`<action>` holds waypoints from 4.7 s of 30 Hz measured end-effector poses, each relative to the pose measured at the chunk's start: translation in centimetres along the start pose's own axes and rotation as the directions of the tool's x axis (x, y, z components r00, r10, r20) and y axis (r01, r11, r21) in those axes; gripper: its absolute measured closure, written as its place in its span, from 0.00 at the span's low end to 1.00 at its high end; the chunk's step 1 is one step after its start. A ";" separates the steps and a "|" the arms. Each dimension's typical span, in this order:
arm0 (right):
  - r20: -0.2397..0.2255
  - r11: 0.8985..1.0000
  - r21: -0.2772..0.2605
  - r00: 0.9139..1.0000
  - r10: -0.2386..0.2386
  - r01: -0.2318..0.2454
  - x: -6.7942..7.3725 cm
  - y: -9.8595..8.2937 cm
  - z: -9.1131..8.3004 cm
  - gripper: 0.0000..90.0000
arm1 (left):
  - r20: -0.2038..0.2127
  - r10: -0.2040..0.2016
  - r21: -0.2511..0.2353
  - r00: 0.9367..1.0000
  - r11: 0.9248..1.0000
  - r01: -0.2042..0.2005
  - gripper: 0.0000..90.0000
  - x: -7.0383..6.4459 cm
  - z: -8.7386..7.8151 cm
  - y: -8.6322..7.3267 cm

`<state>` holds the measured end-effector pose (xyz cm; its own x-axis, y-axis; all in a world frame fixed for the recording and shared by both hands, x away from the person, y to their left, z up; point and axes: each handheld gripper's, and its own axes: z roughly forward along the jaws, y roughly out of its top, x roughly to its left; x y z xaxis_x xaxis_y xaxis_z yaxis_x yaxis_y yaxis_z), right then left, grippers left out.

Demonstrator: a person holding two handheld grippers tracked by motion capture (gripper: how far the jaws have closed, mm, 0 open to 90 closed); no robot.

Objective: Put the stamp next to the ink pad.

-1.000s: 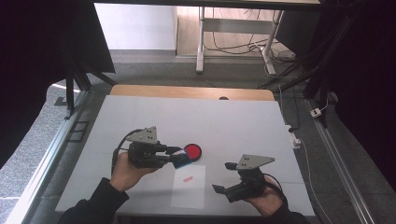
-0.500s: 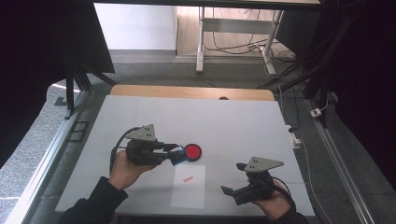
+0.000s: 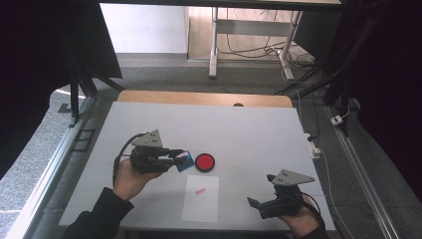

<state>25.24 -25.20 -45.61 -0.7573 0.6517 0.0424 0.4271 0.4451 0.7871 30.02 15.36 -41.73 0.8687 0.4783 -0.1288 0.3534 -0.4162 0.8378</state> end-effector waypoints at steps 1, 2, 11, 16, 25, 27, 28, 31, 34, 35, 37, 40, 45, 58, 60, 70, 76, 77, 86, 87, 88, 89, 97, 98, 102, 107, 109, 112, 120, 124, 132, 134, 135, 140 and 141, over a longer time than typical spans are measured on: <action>0.004 1.000 0.001 1.000 0.002 -0.002 -0.1 -0.1 -0.1 0.00 | -0.006 -0.001 0.003 1.000 1.000 0.001 0.78 0.1 0.0 0.0; 0.014 1.000 -0.001 1.000 0.006 -0.006 -0.2 -0.2 -0.2 0.00 | -0.010 -0.003 0.004 1.000 1.000 0.003 0.78 0.1 -0.1 -0.1; 0.063 0.999 0.010 0.997 0.038 -0.039 -0.8 -1.0 -1.1 0.00 | -0.060 -0.010 0.012 0.998 1.000 0.011 0.78 0.7 -0.3 -0.4; 0.078 0.998 0.027 0.996 0.047 -0.049 -1.0 -1.4 -1.4 0.00 | -0.089 -0.017 0.016 0.996 1.000 0.018 0.78 1.1 -0.5 -0.6; 0.092 0.997 0.031 0.993 0.070 -0.073 -1.3 -1.7 -1.9 0.00 | -0.141 -0.070 0.028 0.988 0.997 0.074 0.78 2.2 -0.9 -1.2; 0.091 0.997 0.025 0.993 0.071 -0.074 -1.3 -1.7 -1.9 0.00 | -0.150 -0.081 0.029 0.985 0.996 0.086 0.78 2.5 -0.9 -1.4; 0.092 0.997 0.026 0.993 0.071 -0.073 -1.3 -1.7 -1.9 0.00 | -0.156 -0.086 0.029 0.984 0.995 0.092 0.78 2.6 -1.0 -1.5; 0.095 0.997 0.035 0.994 0.060 -0.064 -1.2 -1.7 -1.8 0.00 | -0.174 -0.099 0.032 0.980 0.994 0.106 0.78 3.1 -1.0 -1.9; 0.098 0.997 0.038 0.994 0.057 -0.061 -1.1 -1.7 -1.8 0.00 | -0.190 -0.111 0.035 0.976 0.992 0.119 0.78 3.6 -0.9 -2.3; 0.098 0.997 0.037 0.993 0.059 -0.062 -1.1 -1.7 -1.8 0.00 | -0.196 -0.114 0.035 0.974 0.992 0.123 0.78 3.7 -1.0 -2.4; 0.096 0.997 0.034 0.993 0.063 -0.067 -1.2 -1.7 -1.9 0.00 | -0.210 -0.122 0.036 0.970 0.991 0.132 0.78 4.1 -1.0 -2.8; 0.097 0.997 0.035 0.993 0.064 -0.067 -1.2 -1.7 -1.9 0.00 | -0.237 -0.133 0.046 0.962 0.988 0.148 0.78 4.7 -1.0 -3.4; 0.098 0.997 0.036 0.993 0.062 -0.066 -1.2 -1.7 -1.8 0.00 | -0.270 -0.164 0.044 0.949 0.982 0.182 0.78 5.5 -1.1 -4.2; 0.098 0.997 0.046 0.994 0.056 -0.061 -1.1 -1.7 -1.7 0.00 | -0.308 -0.197 0.074 0.931 0.970 0.230 0.78 6.5 -0.2 -5.4; 0.095 0.997 0.047 0.994 0.053 -0.058 -1.1 -1.7 -1.7 0.00 | -0.317 -0.196 0.082 0.928 0.969 0.233 0.78 6.7 0.0 -5.6; 0.098 0.997 0.051 0.994 0.049 -0.054 -1.0 -1.7 -1.7 0.00 | -0.336 -0.178 0.132 0.925 0.964 0.233 0.78 7.2 1.1 -6.4; 0.098 0.997 0.053 0.994 0.047 -0.053 -1.0 -1.6 -1.7 0.00 | -0.333 -0.172 0.162 0.927 0.958 0.236 0.78 7.5 1.8 -6.9; 0.098 0.997 0.053 0.994 0.047 -0.052 -1.0 -1.6 -1.7 0.00 | -0.332 -0.171 0.162 0.928 0.958 0.235 0.78 7.5 1.8 -6.9; 0.096 0.997 0.054 0.994 0.045 -0.050 -1.0 -1.6 -1.7 0.00 | -0.322 -0.137 0.198 0.937 0.958 0.208 0.78 7.6 2.6 -7.3; 0.097 0.997 0.054 0.994 0.045 -0.051 -1.0 -1.6 -1.7 0.00 | -0.321 -0.137 0.200 0.937 0.957 0.209 0.78 7.6 2.6 -7.4; 0.096 0.997 0.054 0.994 0.045 -0.050 -1.0 -1.6 -1.7 0.00 | -0.317 -0.140 0.200 0.938 0.957 0.211 0.78 7.7 2.6 -7.5; 0.095 0.997 0.054 0.994 0.045 -0.050 -1.0 -1.7 -1.7 0.00 | -0.317 -0.143 0.200 0.938 0.956 0.214 0.78 7.7 2.5 -7.5; 0.095 0.997 0.055 0.994 0.046 -0.051 -1.0 -1.6 -1.6 0.00 | -0.309 -0.173 0.185 0.935 0.954 0.237 0.74 7.8 2.4 -7.5; 0.095 0.997 0.055 0.994 0.046 -0.051 -1.0 -1.6 -1.6 0.00 | -0.308 -0.179 0.183 0.934 0.953 0.243 0.73 7.9 2.4 -7.5; 0.095 0.997 0.055 0.994 0.046 -0.052 -1.0 -1.6 -1.6 0.00 | -0.304 -0.203 0.168 0.931 0.950 0.262 0.65 7.9 2.2 -7.4; 0.094 0.997 0.057 0.995 0.043 -0.049 -1.0 -1.6 -1.6 0.00 | -0.288 -0.225 0.142 0.931 0.951 0.273 0.55 7.7 1.7 -7.1; 0.093 0.997 0.057 0.995 0.044 -0.049 -1.0 -1.6 -1.6 0.00 | -0.288 -0.226 0.142 0.931 0.951 0.275 0.51 7.7 1.6 -7.0; 0.092 0.997 0.057 0.995 0.045 -0.050 -1.0 -1.6 -1.6 0.00 | -0.279 -0.229 0.135 0.933 0.952 0.274 0.45 7.6 1.3 -6.8; 0.090 0.997 0.057 0.995 0.045 -0.051 -1.0 -1.6 -1.6 0.00 | -0.251 -0.240 0.112 0.938 0.955 0.274 0.29 7.2 0.8 -6.3; 0.089 0.997 0.056 0.995 0.045 -0.050 -1.0 -1.6 -1.6 0.00 | -0.230 -0.242 0.090 0.943 0.959 0.268 0.22 6.8 0.4 -5.8; 0.083 0.997 0.055 0.995 0.047 -0.052 -1.1 -1.6 -1.7 0.00 | -0.219 -0.217 0.092 0.951 0.966 0.242 0.09 5.6 0.0 -5.0; 0.082 0.997 0.056 0.996 0.047 -0.051 -1.1 -1.6 -1.7 0.00 | -0.214 -0.224 0.082 0.951 0.966 0.246 0.08 5.3 -0.2 -4.8; 0.081 0.997 0.054 0.996 0.047 -0.052 -1.1 -1.6 -1.7 0.00 | -0.210 -0.225 0.078 0.951 0.966 0.246 0.08 5.1 -0.4 -4.7; 0.080 0.997 0.053 0.996 0.048 -0.052 -1.1 -1.6 -1.7 0.00 | -0.205 -0.208 0.079 0.956 0.970 0.228 0.05 4.0 -1.1 -4.5; 0.080 0.997 0.053 0.996 0.049 -0.053 -1.1 -1.6 -1.7 0.00 | -0.204 -0.206 0.079 0.957 0.971 0.226 0.04 3.8 -1.2 -4.5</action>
<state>24.53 -27.64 -45.91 -0.6939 0.7193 0.0315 0.4919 0.4417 0.7503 31.37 19.99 -45.34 0.6878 0.7012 -0.1877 0.5668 -0.3573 0.7424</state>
